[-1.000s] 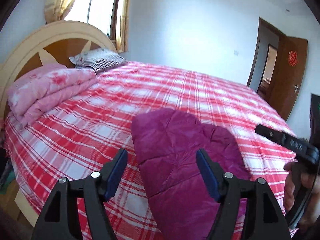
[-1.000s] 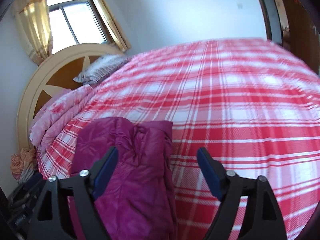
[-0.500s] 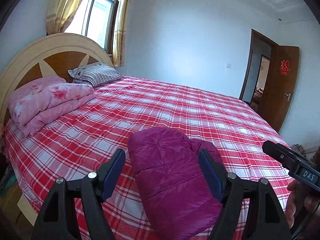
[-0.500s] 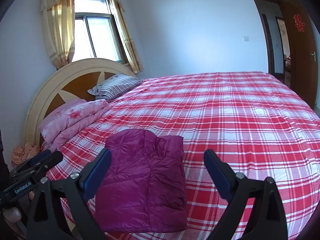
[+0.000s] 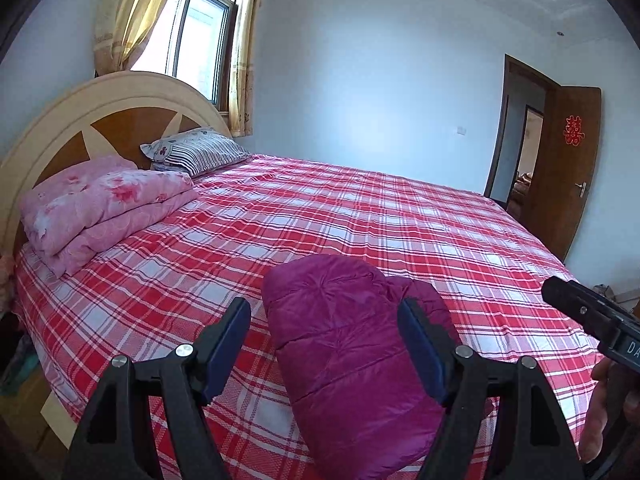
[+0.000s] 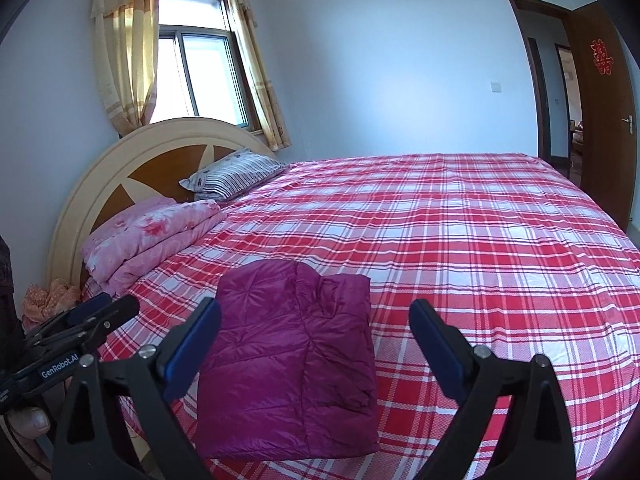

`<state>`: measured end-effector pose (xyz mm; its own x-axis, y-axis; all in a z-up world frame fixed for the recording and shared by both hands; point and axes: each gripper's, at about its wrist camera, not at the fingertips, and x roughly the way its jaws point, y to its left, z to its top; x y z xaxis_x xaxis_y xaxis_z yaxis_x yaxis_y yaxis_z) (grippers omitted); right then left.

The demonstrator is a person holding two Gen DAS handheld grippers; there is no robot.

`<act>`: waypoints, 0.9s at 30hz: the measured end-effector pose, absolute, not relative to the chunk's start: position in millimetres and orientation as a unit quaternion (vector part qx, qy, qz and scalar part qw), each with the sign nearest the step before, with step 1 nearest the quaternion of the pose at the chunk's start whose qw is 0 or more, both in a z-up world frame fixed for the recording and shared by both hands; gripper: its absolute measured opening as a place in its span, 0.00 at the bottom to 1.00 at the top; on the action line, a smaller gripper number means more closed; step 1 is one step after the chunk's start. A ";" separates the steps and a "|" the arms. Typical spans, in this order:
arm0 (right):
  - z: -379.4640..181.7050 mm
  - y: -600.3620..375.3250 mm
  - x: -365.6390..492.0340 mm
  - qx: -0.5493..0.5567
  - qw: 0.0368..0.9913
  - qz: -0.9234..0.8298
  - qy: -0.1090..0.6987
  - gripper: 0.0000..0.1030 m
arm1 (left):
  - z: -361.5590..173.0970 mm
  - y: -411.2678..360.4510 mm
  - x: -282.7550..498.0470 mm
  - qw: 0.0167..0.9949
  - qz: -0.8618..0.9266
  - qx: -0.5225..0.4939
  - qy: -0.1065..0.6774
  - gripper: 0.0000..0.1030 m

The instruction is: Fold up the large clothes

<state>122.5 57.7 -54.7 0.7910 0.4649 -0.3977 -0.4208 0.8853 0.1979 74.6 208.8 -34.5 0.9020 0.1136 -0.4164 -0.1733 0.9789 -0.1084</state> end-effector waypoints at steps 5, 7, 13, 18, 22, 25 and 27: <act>-52.2 52.9 119.8 0.054 0.947 0.230 0.216 0.94 | -34.5 205.9 75.2 0.973 0.073 -0.069 0.210 0.74; -51.8 51.8 120.0 0.055 0.947 0.229 0.216 0.94 | -34.6 204.6 75.3 0.973 0.074 -0.067 0.209 0.74; -51.8 48.0 119.6 0.059 0.947 0.229 0.216 0.95 | -35.7 202.4 76.3 0.972 0.075 -0.064 0.212 0.74; -52.9 46.3 118.8 0.062 0.947 0.229 0.217 0.95 | -35.6 202.3 76.8 0.972 0.076 -0.064 0.211 0.74; -53.7 45.9 119.0 0.062 0.947 0.230 0.218 0.95 | -35.5 201.7 76.6 0.972 0.076 -0.064 0.212 0.74; -54.7 45.4 119.0 0.063 0.946 0.229 0.219 0.95 | -35.3 201.0 76.6 0.971 0.075 -0.065 0.216 0.74; -55.6 45.3 118.9 0.063 0.946 0.227 0.221 0.95 | -34.6 199.8 76.0 0.972 0.070 -0.064 0.214 0.74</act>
